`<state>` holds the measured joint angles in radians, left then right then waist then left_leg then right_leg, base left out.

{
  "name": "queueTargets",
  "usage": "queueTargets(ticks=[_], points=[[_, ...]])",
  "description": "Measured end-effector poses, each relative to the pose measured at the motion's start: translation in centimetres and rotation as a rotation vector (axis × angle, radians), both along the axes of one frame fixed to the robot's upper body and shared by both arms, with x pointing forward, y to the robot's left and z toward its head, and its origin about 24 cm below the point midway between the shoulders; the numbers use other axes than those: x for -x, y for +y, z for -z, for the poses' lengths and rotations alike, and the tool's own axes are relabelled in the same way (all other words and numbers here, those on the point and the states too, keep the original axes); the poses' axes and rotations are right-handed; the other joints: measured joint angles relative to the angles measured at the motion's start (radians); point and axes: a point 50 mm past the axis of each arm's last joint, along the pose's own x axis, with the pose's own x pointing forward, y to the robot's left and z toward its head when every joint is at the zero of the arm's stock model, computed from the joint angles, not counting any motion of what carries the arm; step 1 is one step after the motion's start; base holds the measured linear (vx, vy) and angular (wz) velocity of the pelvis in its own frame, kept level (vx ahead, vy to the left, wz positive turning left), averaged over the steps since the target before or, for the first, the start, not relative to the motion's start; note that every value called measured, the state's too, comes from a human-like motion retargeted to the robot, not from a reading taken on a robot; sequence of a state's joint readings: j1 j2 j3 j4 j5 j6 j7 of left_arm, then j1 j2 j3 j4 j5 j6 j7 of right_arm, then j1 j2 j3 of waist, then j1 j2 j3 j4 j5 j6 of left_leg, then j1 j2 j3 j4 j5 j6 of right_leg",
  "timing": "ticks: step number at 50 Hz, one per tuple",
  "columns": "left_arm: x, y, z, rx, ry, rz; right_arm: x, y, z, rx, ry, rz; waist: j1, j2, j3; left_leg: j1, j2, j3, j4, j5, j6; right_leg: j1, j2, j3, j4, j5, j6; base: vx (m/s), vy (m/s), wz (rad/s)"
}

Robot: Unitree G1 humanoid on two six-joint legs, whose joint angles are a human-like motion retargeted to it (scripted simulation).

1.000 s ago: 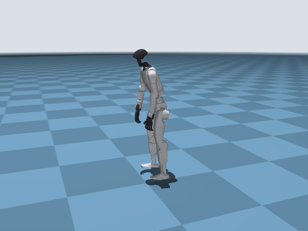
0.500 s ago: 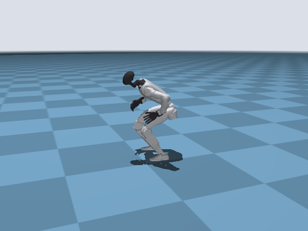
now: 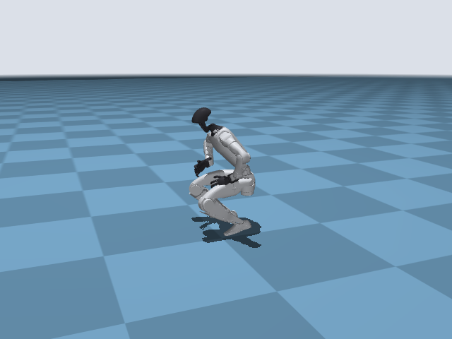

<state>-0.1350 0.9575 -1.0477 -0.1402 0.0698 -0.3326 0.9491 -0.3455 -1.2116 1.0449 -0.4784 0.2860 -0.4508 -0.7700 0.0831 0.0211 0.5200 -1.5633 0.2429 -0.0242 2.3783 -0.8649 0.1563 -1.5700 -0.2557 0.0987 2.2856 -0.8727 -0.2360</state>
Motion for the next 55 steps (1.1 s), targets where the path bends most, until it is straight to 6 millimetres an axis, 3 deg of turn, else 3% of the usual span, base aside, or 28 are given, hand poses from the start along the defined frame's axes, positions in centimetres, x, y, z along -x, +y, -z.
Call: queueTargets(ticks=[3,4,6,8,10,12,15,17,20,24,27,32,35,37,40,42,43,45,48,52,55], points=[[-6.6,-2.2,-0.1,-0.002,-0.037,-0.020,-5.0,1.2,1.4,0.075,-0.046,0.057,-0.017,-0.059,-0.032,0.012,-0.061,0.071,-0.268,0.092,-0.006,0.000,-0.061,-0.022,-0.183,0.001,-0.004,0.45,-0.23,0.97],[-8.1,-2.6,0.8,-0.020,0.000,-0.056,-6.4,1.8,3.3,0.091,-0.001,0.096,-0.021,-0.086,-0.077,0.051,-0.074,0.095,-0.375,0.116,-0.006,0.027,-0.069,-0.032,-0.273,0.018,0.001,0.40,-0.16,0.69],[-10.0,-2.9,4.2,-0.088,0.145,-0.151,-8.1,3.0,8.9,0.146,0.142,0.186,-0.021,-0.135,-0.161,0.212,-0.086,0.129,-0.615,0.147,-0.013,0.170,-0.059,-0.068,-0.504,0.065,0.016,0.36,-0.09,-0.21],[-10.5,-2.6,8.4,-0.265,0.370,-0.215,-8.7,3.5,15.2,0.295,0.355,0.285,-0.025,-0.159,-0.213,0.439,-0.103,0.145,-0.896,0.184,-0.045,0.402,-0.045,-0.126,-0.790,0.126,0.043,0.41,-0.04,-0.41],[-8.8,-1.7,12.6,-0.484,0.664,-0.219,-8.6,2.6,20.0,0.511,0.666,0.357,-0.062,-0.152,-0.256,0.686,-0.130,0.154,-1.228,0.302,-0.093,0.671,-0.041,-0.211,-1.128,0.266,0.078,0.47,-0.01,0.01],[-5.7,-1.0,15.6,-0.596,0.926,-0.153,-7.7,2.3,22.2,0.564,0.973,0.350,-0.117,-0.136,-0.312,0.908,-0.155,0.151,-1.587,0.570,-0.132,0.923,-0.028,-0.311,-1.498,0.557,0.132,0.48,0.00,0.37],[-0.6,-1.3,18.5,-0.584,1.167,-0.001,-5.6,2.1,23.8,0.666,1.160,0.200,-0.196,-0.099,-0.404,1.184,-0.189,0.087,-2.087,1.019,-0.193,1.242,0.024,-0.385,-2.031,1.077,0.227,0.45,-0.04,0.55],[1.4,-1.1,19.1,-0.507,1.172,-0.001,-5.0,1.8,24.2,0.608,1.181,0.216,-0.227,-0.089,-0.444,1.301,-0.193,0.040,-2.273,1.072,-0.230,1.357,0.054,-0.308,-2.218,1.202,0.325,0.40,-0.08,0.35],[3.1,-0.5,19.3,-0.430,1.198,0.082,-3.6,-0.2,25.1,0.710,1.165,0.228,-0.228,-0.061,-0.523,1.390,-0.168,0.080,-2.380,0.966,-0.270,1.432,0.095,-0.204,-2.313,1.087,0.409,0.33,-0.07,0.09],[3.2,1.3,19.3,-0.333,1.222,-0.058,-3.3,-2.1,25.1,0.654,1.177,0.398,-0.221,-0.050,-0.590,1.434,-0.156,0.195,-2.355,0.956,-0.297,1.481,0.113,-0.247,-2.293,0.983,0.404,0.17,-0.04,0.06],[1.7,2.6,18.8,-0.249,1.233,-0.181,-4.3,-3.4,24.4,0.582,1.198,0.454,-0.204,-0.058,-0.605,1.426,-0.192,0.106,-2.274,0.940,-0.287,1.498,0.096,-0.266,-2.239,1.011,0.373,0.02,-0.01,0.03],[-0.9,3.7,17.4,-0.193,1.201,-0.183,-4.9,-5.5,23.8,0.548,1.221,0.415,-0.137,-0.090,-0.633,1.430,-0.255,-0.033,-2.201,1.003,-0.318,1.519,0.087,-0.216,-2.203,1.091,0.362,0.05,-0.02,-0.10],[-2.9,3.8,15.9,-0.127,1.096,-0.214,-6.0,-7.0,22.7,0.486,1.180,0.455,-0.091,-0.091,-0.654,1.448,-0.254,-0.047,-2.221,1.041,-0.331,1.530,0.080,-0.269,-2.205,1.118,0.360,0.08,-0.02,-0.21],[-4.9,4.1,14.2,-0.119,0.994,-0.205,-7.7,-7.9,21.2,0.462,1.121,0.481,-0.082,-0.086,-0.660,1.451,-0.251,-0.042,-2.196,0.917,-0.320,1.533,0.075,-0.313,-2.168,0.967,0.341,0.00,0.00,0.00],[-8.8,5.2,10.9,-0.117,0.836,-0.251,-11.5,-8.2,17.6,0.348,0.997,0.603,-0.102,-0.086,-0.608,1.409,-0.251,-0.010,-2.002,0.490,-0.266,1.502,0.062,-0.318,-1.989,0.517,0.315,-0.13,-0.03,0.07],[-9.6,6.0,10.5,-0.081,0.820,-0.384,-12.8,-8.9,16.0,0.230,0.965,0.784,-0.126,-0.065,-0.543,1.337,-0.243,0.000,-1.776,0.278,-0.191,1.441,0.051,-0.319,-1.762,0.290,0.232,-0.13,-0.02,0.28],[-9.3,6.3,11.0,-0.061,0.846,-0.458,-12.7,-9.2,15.8,0.161,0.974,0.884,-0.136,-0.056,-0.514,1.299,-0.239,0.004,-1.670,0.236,-0.149,1.408,0.042,-0.325,-1.650,0.238,0.191,-0.09,-0.01,0.30],[-8.0,6.7,12.5,-0.022,0.936,-0.589,-11.6,-9.1,16.7,0.021,1.036,1.045,-0.148,-0.048,-0.473,1.248,-0.231,0.018,-1.549,0.246,-0.097,1.360,0.024,-0.349,-1.508,0.237,0.140,-0.03,-0.01,0.13],[-4.1,7.0,15.5,-0.004,1.079,-0.671,-7.9,-7.1,20.7,-0.109,1.202,1.094,-0.139,-0.057,-0.485,1.305,-0.223,0.031,-1.682,0.348,-0.117,1.393,0.034,-0.371,-1.605,0.358,0.172,0.07,-0.04,-0.09],[3.1,8.0,18.6,-0.026,1.221,-0.641,-2.3,-2.9,25.4,0.027,1.297,0.831,-0.134,-0.074,-0.593,1.430,-0.229,0.027,-2.005,0.489,-0.161,1.499,0.079,-0.359,-1.944,0.529,0.270,0.10,-0.05,-0.27],[7.2,8.6,19.5,0.005,1.313,-0.574,0.1,-1.3,26.9,0.104,1.297,0.621,-0.134,-0.082,-0.651,1.454,-0.239,0.037,-2.131,0.547,-0.156,1.522,0.091,-0.348,-2.098,0.597,0.319,-0.01,-0.01,-0.27]])
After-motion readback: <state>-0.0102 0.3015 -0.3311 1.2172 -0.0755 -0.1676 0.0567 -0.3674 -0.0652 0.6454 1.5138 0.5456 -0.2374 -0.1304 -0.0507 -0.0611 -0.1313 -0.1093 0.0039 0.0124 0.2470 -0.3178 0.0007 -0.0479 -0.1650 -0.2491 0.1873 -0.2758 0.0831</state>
